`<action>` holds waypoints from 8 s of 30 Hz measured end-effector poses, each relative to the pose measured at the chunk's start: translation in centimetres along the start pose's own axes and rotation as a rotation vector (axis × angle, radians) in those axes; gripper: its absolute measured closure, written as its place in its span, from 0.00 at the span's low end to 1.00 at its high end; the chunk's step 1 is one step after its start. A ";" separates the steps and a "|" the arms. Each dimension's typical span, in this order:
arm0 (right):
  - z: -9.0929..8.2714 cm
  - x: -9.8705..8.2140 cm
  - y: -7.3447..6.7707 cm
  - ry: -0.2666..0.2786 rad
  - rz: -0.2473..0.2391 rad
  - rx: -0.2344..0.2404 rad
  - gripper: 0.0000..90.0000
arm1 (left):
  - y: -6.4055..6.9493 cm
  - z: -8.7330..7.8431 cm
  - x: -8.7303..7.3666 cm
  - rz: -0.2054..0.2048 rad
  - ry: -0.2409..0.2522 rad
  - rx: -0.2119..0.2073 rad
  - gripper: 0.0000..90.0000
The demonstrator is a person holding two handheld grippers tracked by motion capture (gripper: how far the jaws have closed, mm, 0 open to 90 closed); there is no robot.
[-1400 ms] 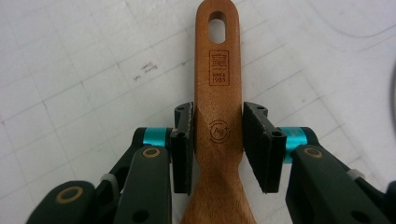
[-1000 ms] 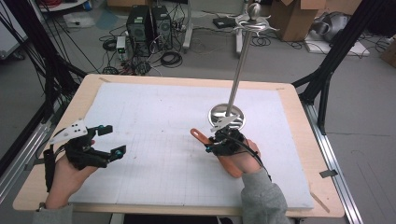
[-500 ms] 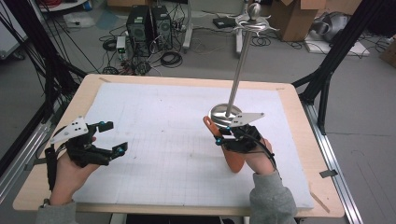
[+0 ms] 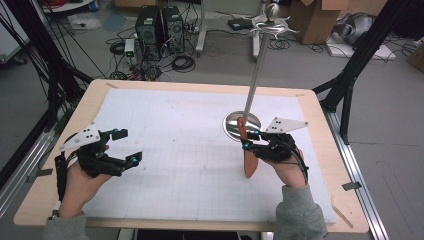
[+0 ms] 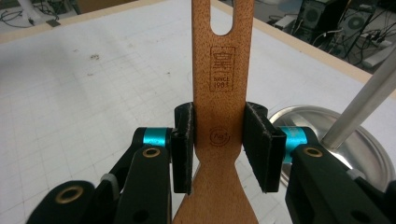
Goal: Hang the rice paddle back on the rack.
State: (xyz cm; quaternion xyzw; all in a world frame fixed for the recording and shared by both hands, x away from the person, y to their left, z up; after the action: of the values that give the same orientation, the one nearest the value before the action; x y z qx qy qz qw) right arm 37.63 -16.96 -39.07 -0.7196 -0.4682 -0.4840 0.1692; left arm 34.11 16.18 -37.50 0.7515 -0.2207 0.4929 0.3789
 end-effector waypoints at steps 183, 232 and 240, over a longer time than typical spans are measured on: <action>-7.8 12.2 18.1 0.382 0.074 -0.072 0.72 | -2.3 -5.2 -3.0 -0.058 0.000 0.147 0.02; -7.0 11.8 17.3 0.363 0.047 -0.162 0.16 | -2.3 -3.3 -2.9 -0.057 -0.021 0.124 0.02; -6.8 9.8 16.6 0.331 0.042 -0.156 0.16 | -2.2 -2.3 -2.3 -0.046 -0.024 0.100 0.02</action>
State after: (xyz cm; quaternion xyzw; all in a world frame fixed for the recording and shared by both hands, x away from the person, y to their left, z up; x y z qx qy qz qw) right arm 48.77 -25.05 -24.02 -0.6507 -0.3802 -0.6269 0.1976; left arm 33.37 19.22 -39.87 0.7803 -0.1831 0.4853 0.3495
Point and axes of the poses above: each handheld gripper's, and its own axes: z roughly forward along the jaws, x roughly out of its top, y roughly to its right, the point moved 10 cm from there along z, roughly forward along the jaws, and after that the axes turned 14 degrees about -z, right-handed, at the moved point
